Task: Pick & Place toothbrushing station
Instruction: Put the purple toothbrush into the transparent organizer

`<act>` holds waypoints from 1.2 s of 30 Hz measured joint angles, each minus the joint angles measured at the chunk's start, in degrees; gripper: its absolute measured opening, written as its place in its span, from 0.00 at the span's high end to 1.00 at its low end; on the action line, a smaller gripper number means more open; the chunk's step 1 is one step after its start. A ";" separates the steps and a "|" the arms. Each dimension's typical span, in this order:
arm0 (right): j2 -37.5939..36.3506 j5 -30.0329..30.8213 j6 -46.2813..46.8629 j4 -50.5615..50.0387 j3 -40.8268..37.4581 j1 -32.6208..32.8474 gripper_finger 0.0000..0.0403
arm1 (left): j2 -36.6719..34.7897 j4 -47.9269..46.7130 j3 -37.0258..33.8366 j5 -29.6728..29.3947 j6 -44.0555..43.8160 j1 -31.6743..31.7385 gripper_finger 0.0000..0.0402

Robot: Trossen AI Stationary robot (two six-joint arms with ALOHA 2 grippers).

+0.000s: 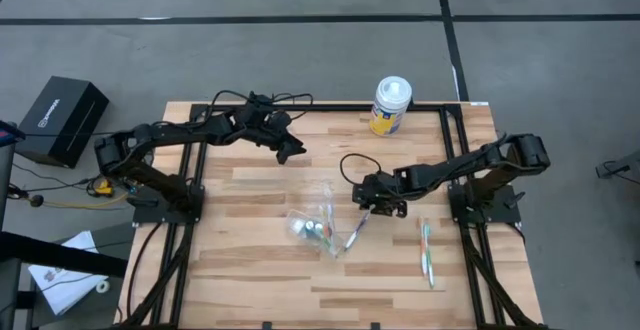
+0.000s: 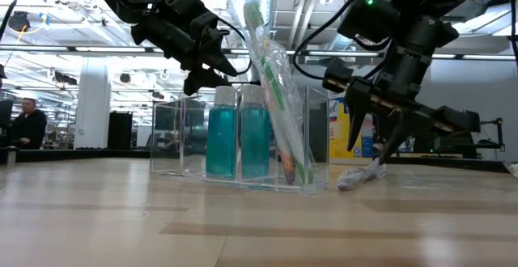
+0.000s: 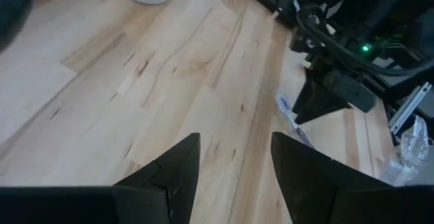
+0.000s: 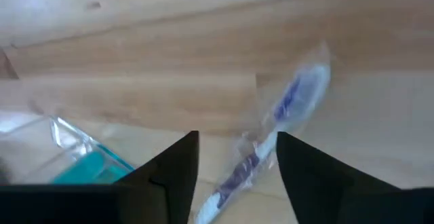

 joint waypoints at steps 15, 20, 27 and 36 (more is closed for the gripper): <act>1.46 -7.27 -5.74 -0.07 0.00 -3.16 0.60 | -0.02 -0.03 0.00 2.91 1.09 0.00 0.56; 1.92 -7.46 -5.51 -1.49 -0.04 -3.20 0.49 | -0.02 -0.33 0.00 2.89 2.47 0.00 0.56; 2.65 -7.97 -5.45 -4.78 0.04 -4.42 0.47 | -0.02 -1.10 0.00 2.89 2.58 0.00 0.56; 6.29 -11.23 -8.17 -0.59 0.11 -6.85 0.80 | -0.04 -1.71 0.00 2.85 2.58 0.00 0.56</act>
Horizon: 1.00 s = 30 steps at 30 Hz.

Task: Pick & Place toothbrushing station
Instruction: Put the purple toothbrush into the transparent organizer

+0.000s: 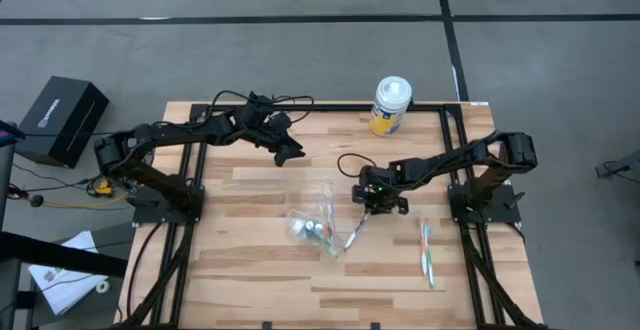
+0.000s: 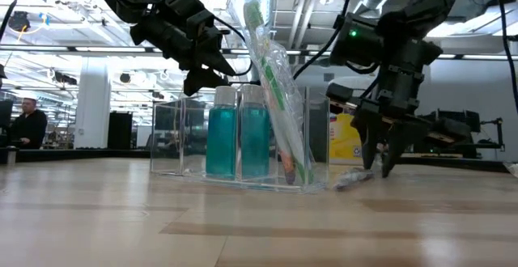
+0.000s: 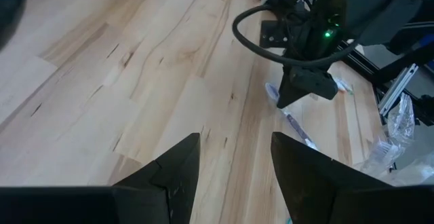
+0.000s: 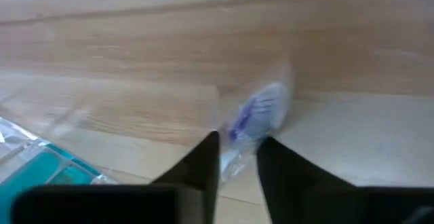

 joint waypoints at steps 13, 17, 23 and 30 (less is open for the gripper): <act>-1.91 10.52 -9.55 7.72 0.02 -5.55 1.00 | -0.01 0.01 0.00 -0.02 -0.04 0.00 0.56; -6.05 12.72 -14.13 8.84 1.03 -7.97 1.00 | -0.01 0.20 0.00 -0.04 -0.04 0.00 0.56; -12.48 17.77 -22.02 10.09 3.24 -10.92 1.00 | -0.01 0.47 0.00 -0.07 -0.20 0.00 0.56; -17.09 20.44 -31.49 14.66 8.38 -11.30 1.00 | -0.01 0.83 0.00 -0.49 -0.61 -0.02 0.56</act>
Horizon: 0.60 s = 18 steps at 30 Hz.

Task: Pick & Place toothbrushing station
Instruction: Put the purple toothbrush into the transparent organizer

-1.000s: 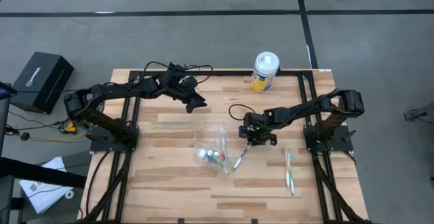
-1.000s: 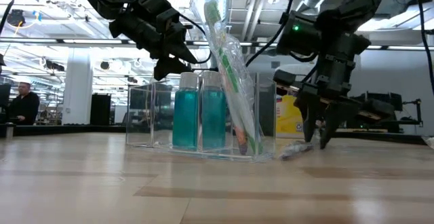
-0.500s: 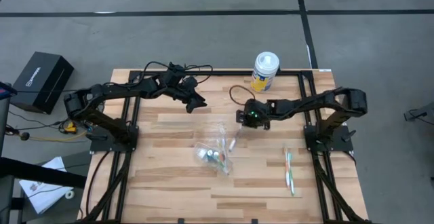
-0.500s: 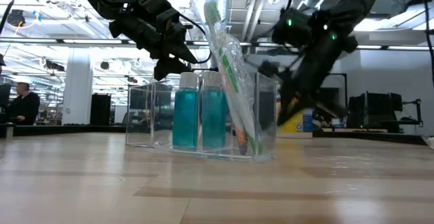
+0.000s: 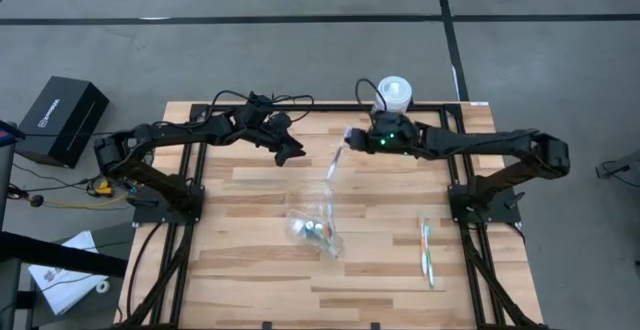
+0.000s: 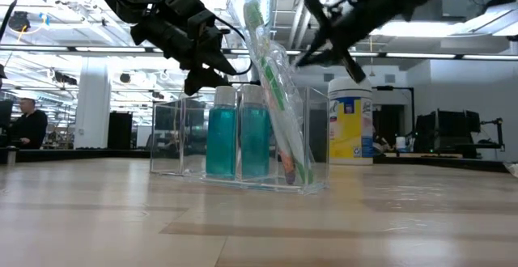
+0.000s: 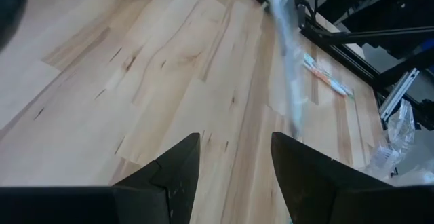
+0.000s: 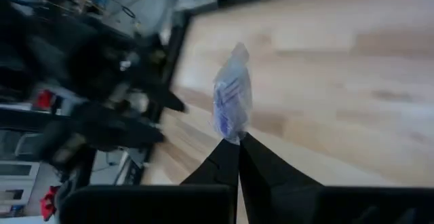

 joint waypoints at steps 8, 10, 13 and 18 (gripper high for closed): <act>2.71 -2.89 -6.70 -3.55 6.91 0.04 1.00 | -2.86 9.90 0.08 3.51 -2.61 -0.07 0.56; 4.17 -3.21 -7.58 -2.47 8.75 0.04 1.00 | -4.09 14.51 0.12 3.83 -4.12 -0.05 0.56; 4.27 -4.48 -8.62 -2.62 9.75 -0.34 1.00 | -6.41 16.90 0.13 5.54 -5.34 0.68 0.56; 4.21 -5.66 -10.90 -2.16 12.37 -1.47 1.00 | -7.34 16.46 0.09 7.50 -5.40 1.67 0.53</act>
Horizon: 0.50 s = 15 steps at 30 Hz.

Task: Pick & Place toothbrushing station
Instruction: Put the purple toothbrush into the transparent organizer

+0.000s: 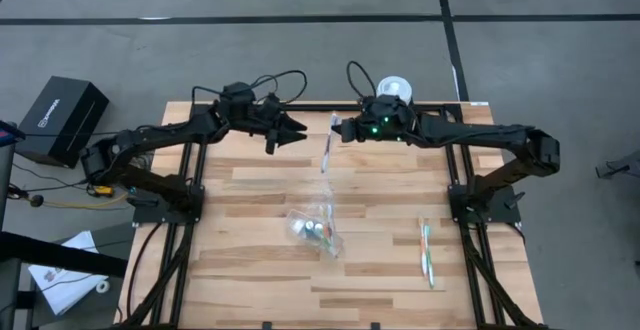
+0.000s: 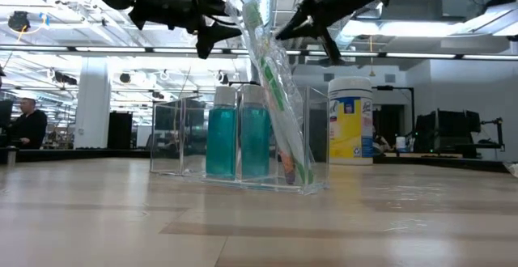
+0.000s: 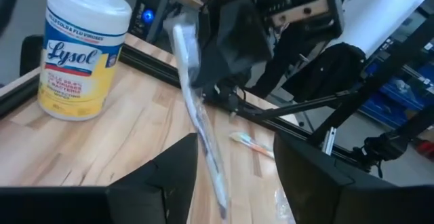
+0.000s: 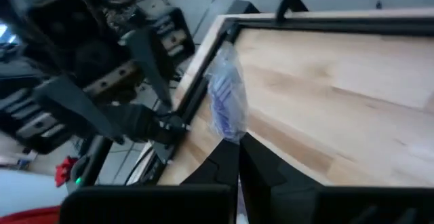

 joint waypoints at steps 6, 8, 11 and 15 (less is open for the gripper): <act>-0.04 -4.81 -2.50 0.22 4.25 -0.35 1.00 | -0.04 2.46 -0.02 0.05 -0.59 0.53 0.50; -0.02 -4.98 -2.71 0.04 4.63 0.16 1.00 | -0.04 3.95 -0.02 0.03 -1.56 0.53 0.50; -0.02 -5.08 -2.71 -0.55 4.75 0.97 1.00 | -0.04 6.69 -0.02 0.05 -2.41 0.53 0.51; 0.38 -6.25 -2.45 -0.65 4.75 2.20 1.00 | -0.05 10.63 -0.02 0.83 -5.54 0.66 0.50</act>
